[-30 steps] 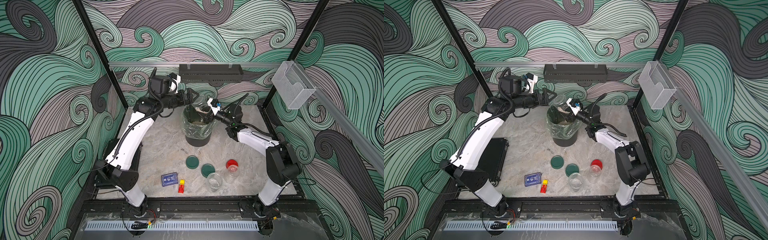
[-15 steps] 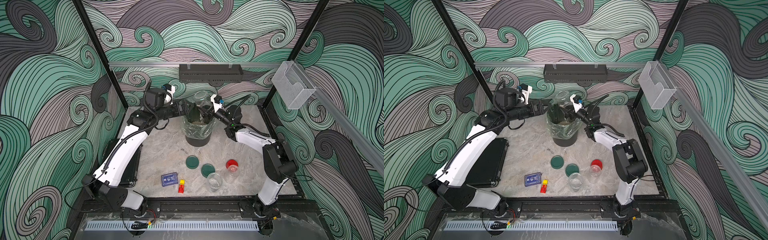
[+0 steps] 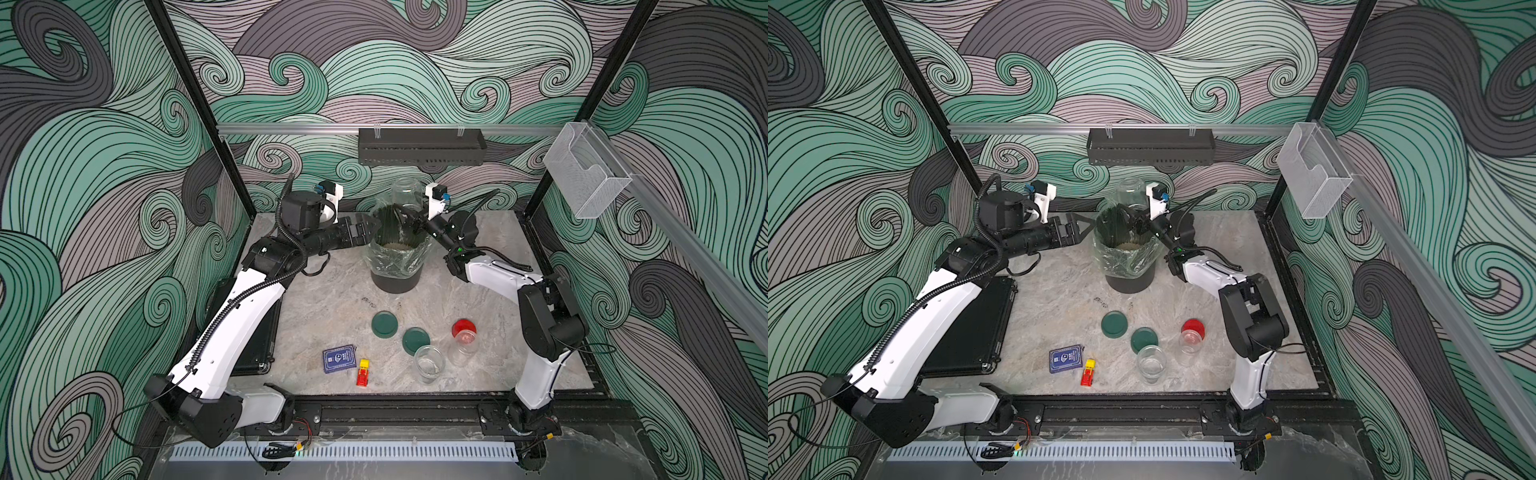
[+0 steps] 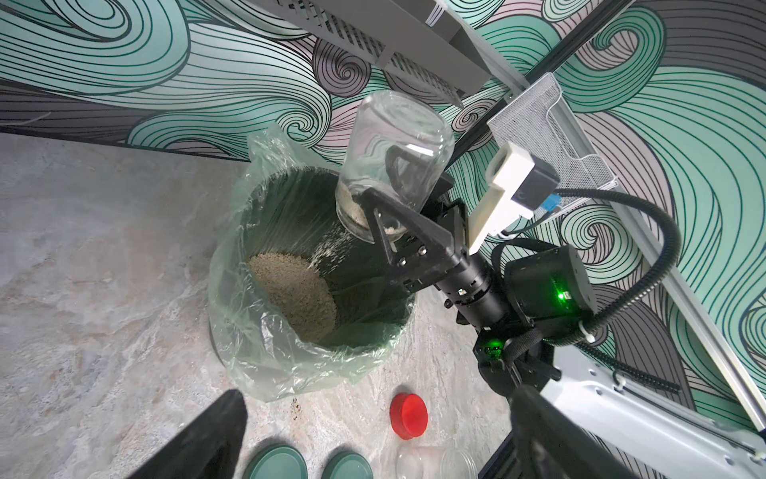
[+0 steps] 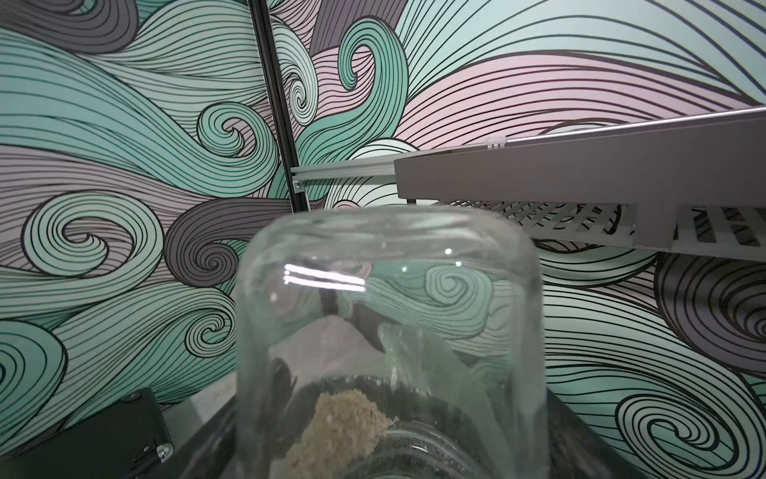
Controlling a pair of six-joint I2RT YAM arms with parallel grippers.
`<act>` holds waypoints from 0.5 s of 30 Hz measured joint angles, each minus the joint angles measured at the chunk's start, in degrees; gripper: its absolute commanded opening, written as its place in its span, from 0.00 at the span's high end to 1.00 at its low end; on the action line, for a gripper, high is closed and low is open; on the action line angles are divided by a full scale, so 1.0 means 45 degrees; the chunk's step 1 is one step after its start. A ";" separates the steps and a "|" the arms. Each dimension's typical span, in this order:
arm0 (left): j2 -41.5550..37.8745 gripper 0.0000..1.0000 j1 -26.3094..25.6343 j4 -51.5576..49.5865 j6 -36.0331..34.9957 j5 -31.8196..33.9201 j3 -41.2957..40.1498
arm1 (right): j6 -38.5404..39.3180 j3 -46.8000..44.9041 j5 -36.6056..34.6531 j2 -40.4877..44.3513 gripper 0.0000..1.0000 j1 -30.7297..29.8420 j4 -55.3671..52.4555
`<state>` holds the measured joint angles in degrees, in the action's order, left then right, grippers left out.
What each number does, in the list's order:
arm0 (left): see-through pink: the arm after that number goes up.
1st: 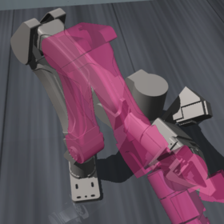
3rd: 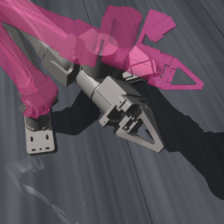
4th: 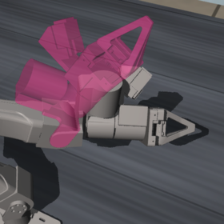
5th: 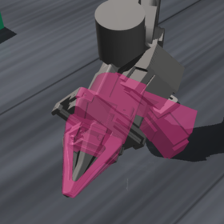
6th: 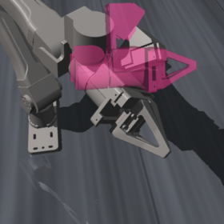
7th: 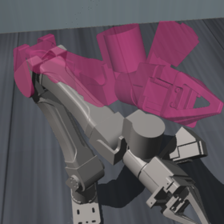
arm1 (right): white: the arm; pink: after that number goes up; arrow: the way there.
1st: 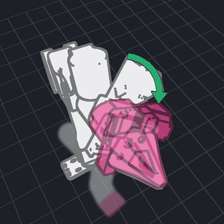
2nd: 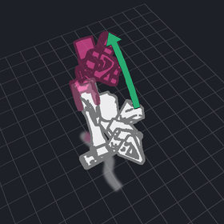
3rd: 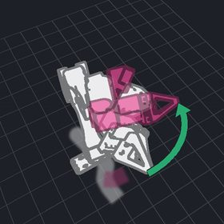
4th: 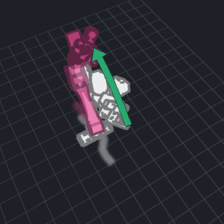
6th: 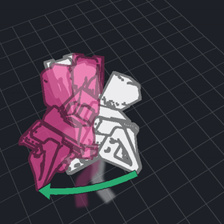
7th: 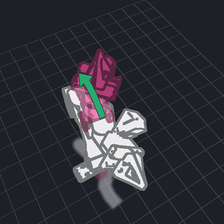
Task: Empty expired oatmeal from jars
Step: Pour the expired oatmeal into the trash bin.
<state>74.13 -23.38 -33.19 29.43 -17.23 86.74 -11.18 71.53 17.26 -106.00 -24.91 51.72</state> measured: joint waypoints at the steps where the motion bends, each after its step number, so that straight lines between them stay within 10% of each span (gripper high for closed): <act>1: -0.0034 0.01 0.0000 -0.0005 -0.0029 0.0015 -0.0092 | -0.0291 0.0005 -0.0131 0.0010 0.88 0.0000 -0.0005; 15: -0.0272 0.01 0.0000 -0.0029 -0.0233 0.0034 -0.0534 | -0.4585 0.0005 -0.1078 0.0500 1.00 0.0005 -0.0019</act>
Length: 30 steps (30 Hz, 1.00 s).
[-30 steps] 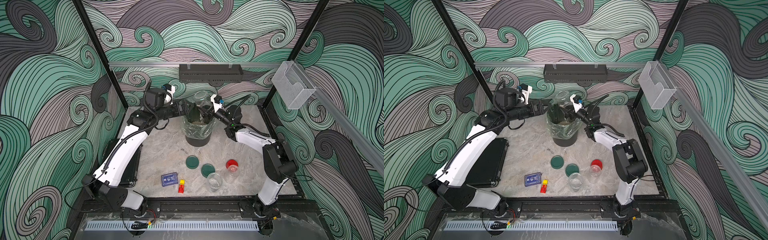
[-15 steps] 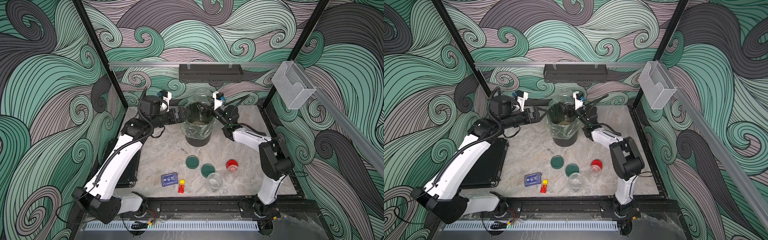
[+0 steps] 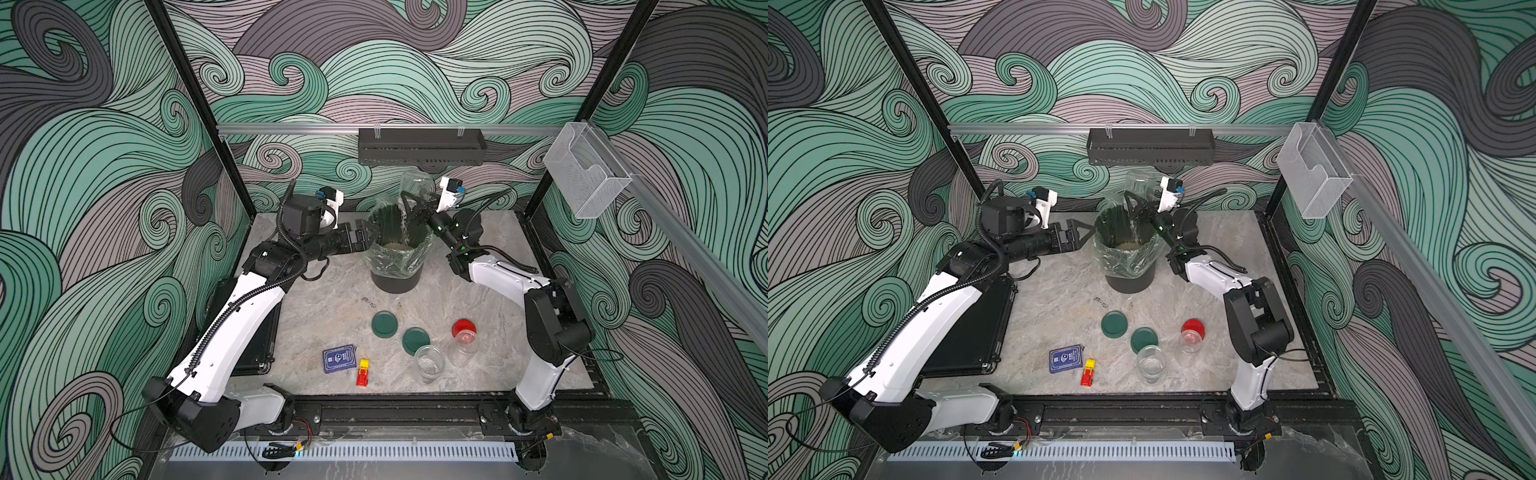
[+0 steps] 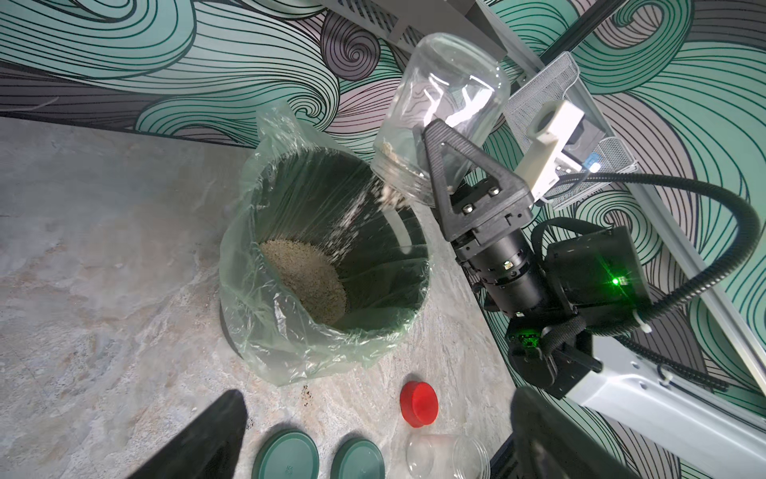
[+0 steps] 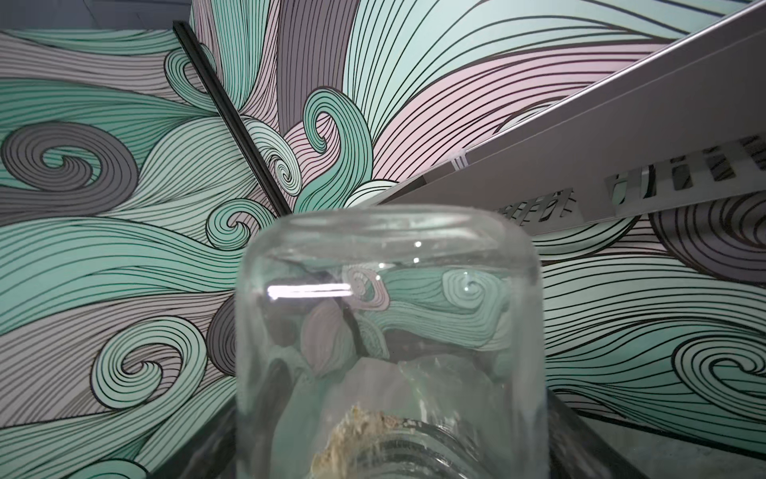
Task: Empty expired oatmeal from jars
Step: Pour the expired oatmeal into the trash bin.
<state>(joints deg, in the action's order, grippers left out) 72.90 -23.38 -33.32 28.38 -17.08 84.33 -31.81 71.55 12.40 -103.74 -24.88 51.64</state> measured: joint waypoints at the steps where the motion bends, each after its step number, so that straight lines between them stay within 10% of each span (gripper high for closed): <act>1: -0.0049 0.01 0.0000 -0.0010 -0.0024 0.0000 -0.0034 | -0.0379 -0.0005 -0.0034 0.0000 1.00 -0.0005 -0.0005; 18: -0.0277 0.01 0.0000 -0.0010 -0.0209 0.0044 -0.0287 | -0.1865 -0.0121 -0.0466 0.0335 1.00 -0.0049 -0.1559; 30: -0.0622 0.01 0.0005 -0.0015 -0.0364 0.0121 -0.0296 | 0.2953 0.0146 0.0588 0.1705 1.00 -0.0491 -0.3555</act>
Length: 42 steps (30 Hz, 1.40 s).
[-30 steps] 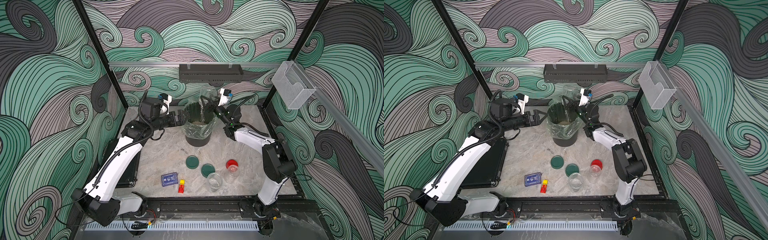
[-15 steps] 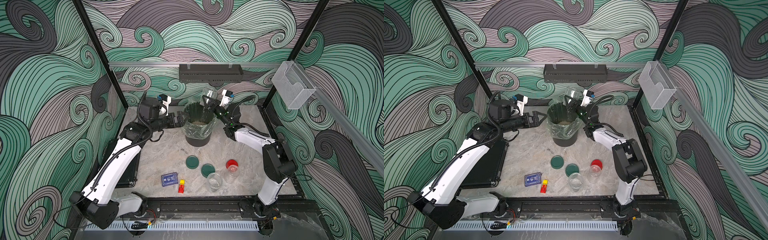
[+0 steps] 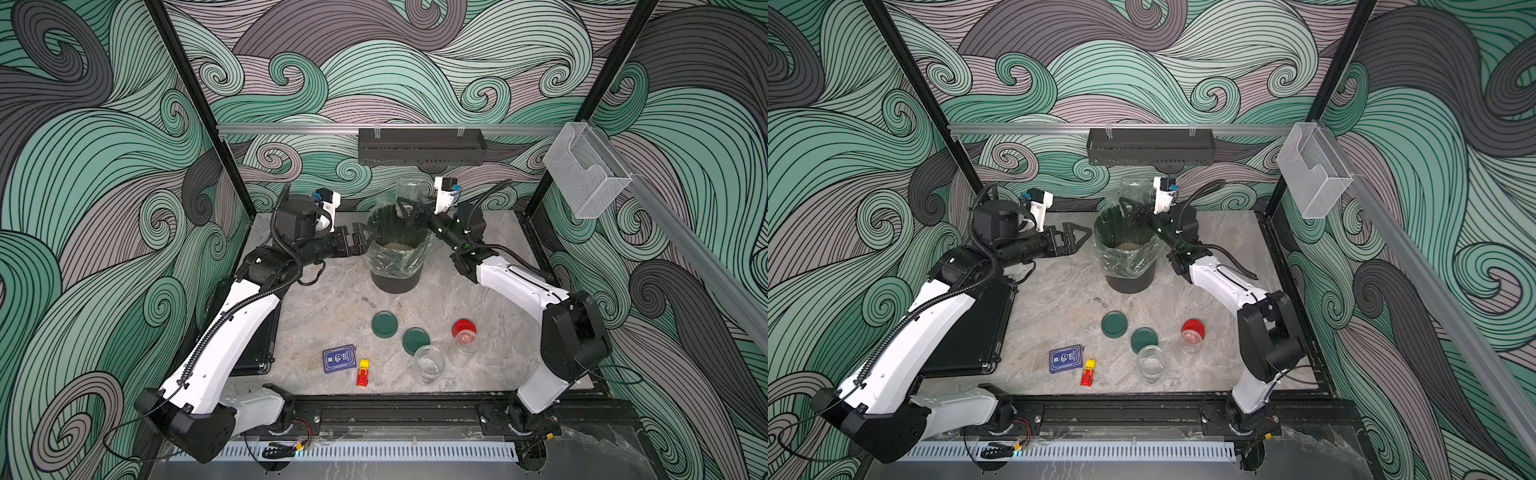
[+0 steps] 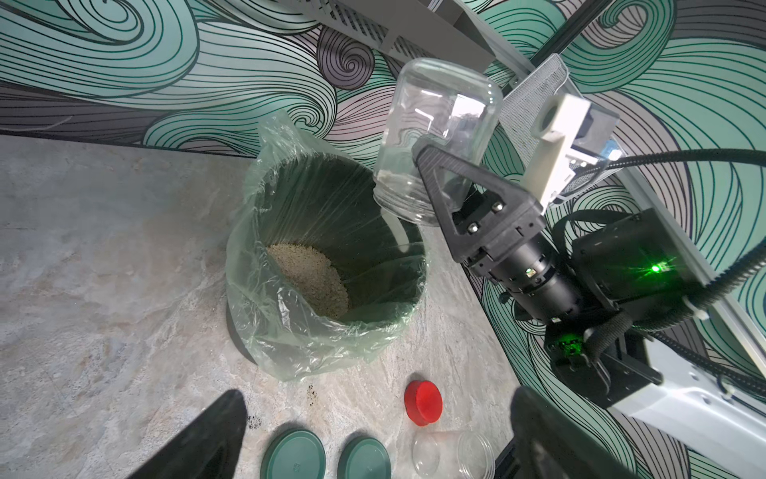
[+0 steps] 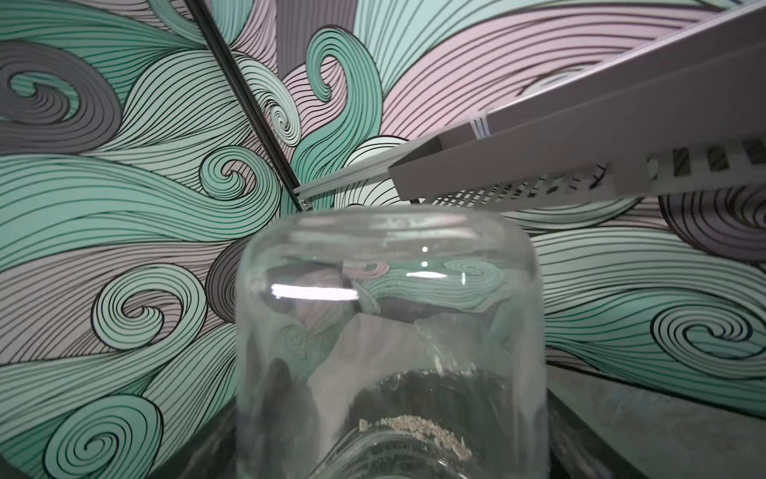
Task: Empty expired oatmeal from jars
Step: Pour the expired oatmeal into the trash bin.
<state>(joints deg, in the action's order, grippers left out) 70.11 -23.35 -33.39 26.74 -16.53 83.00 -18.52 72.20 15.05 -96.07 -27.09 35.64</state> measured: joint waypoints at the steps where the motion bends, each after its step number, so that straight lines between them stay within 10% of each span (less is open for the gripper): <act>1: -0.0039 0.01 0.0000 0.0000 -0.0039 0.0015 0.0000 | 0.0714 0.0005 0.0121 0.0078 1.00 -0.0044 -0.0024; 11: -0.0121 0.01 0.0000 -0.0005 -0.0185 0.0087 -0.0005 | 0.5013 -0.0073 0.1433 -0.0461 1.00 -0.0214 -0.0500; 42: -0.0223 0.01 0.0015 0.0005 -0.0384 -0.0112 -0.0141 | 0.6455 0.0690 0.1608 0.0068 1.00 -0.0209 -0.3648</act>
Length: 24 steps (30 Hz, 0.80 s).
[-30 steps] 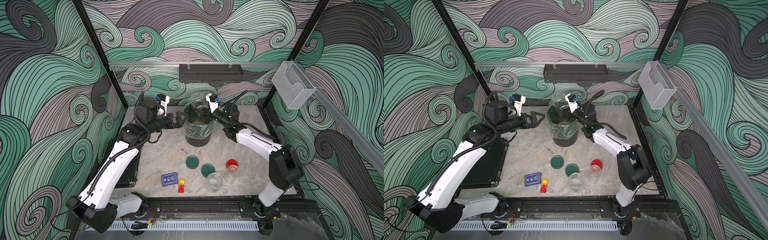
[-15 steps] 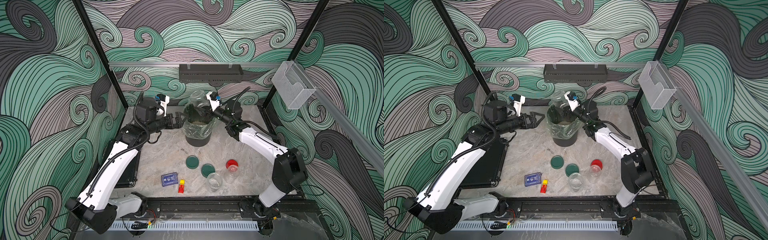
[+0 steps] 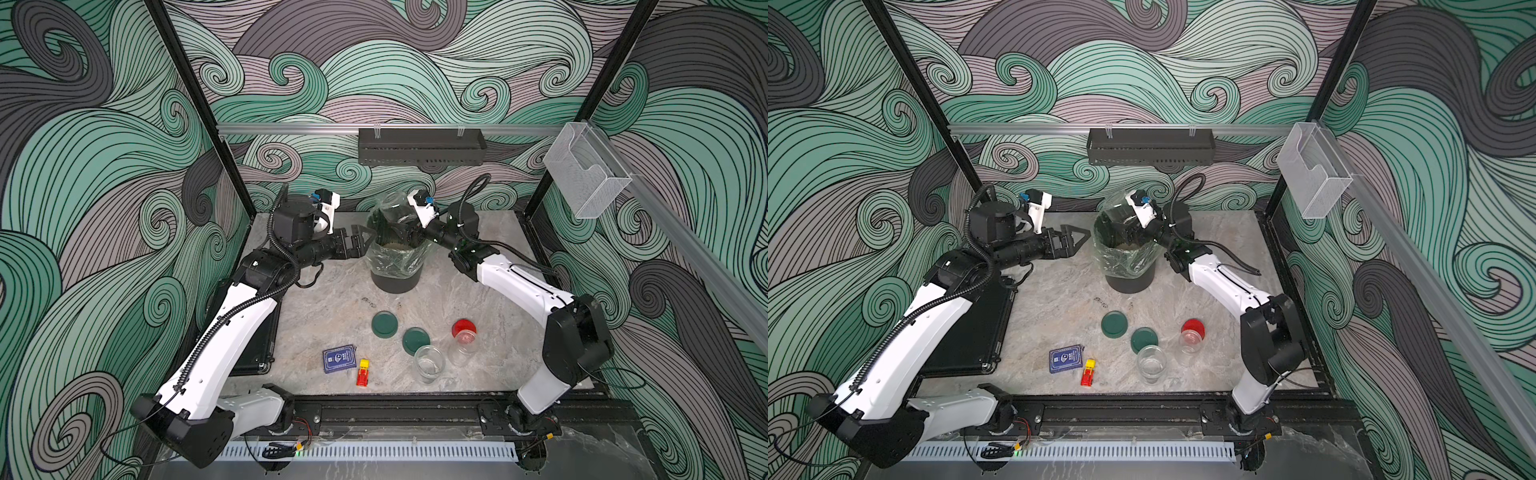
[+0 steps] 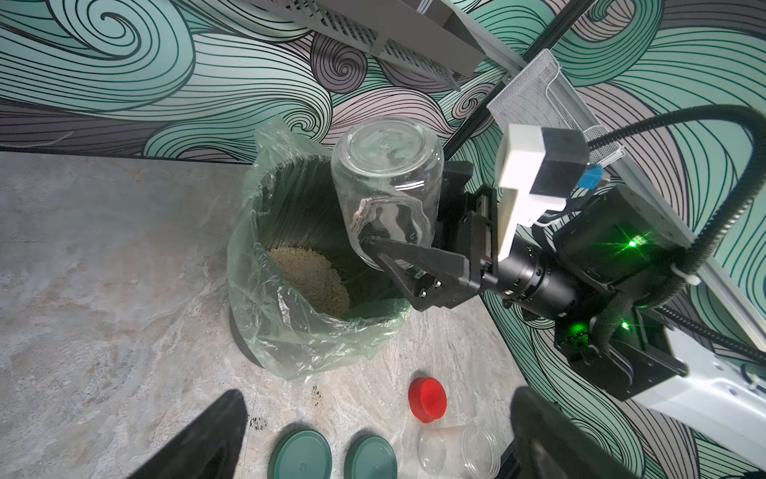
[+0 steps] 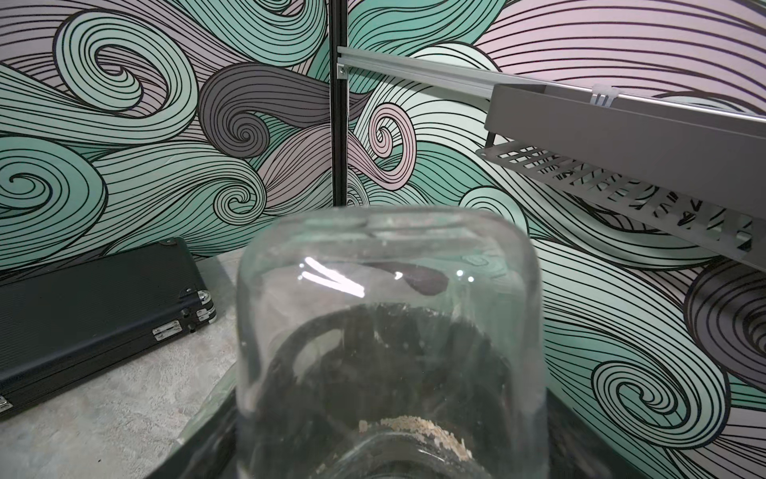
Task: Empty expired oatmeal from jars
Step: Pour the expired oatmeal into the trash bin.
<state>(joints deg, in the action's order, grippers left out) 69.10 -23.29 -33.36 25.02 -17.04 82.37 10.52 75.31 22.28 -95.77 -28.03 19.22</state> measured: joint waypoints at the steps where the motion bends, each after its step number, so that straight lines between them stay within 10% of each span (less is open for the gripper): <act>1: 0.0000 0.01 0.0000 0.0000 0.0000 -0.0005 0.0000 | 0.0005 0.0039 0.0005 0.0029 1.00 0.0005 -0.0053; 24: -0.0005 0.01 0.0034 0.0466 -0.0355 -0.0597 -0.0306 | 0.0262 0.0267 0.0379 -0.0078 1.00 0.0005 -0.0223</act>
<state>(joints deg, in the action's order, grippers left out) 69.08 -23.14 -31.27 23.42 -19.73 80.99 11.70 76.51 23.99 -96.12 -28.01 18.22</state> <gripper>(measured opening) 0.986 0.868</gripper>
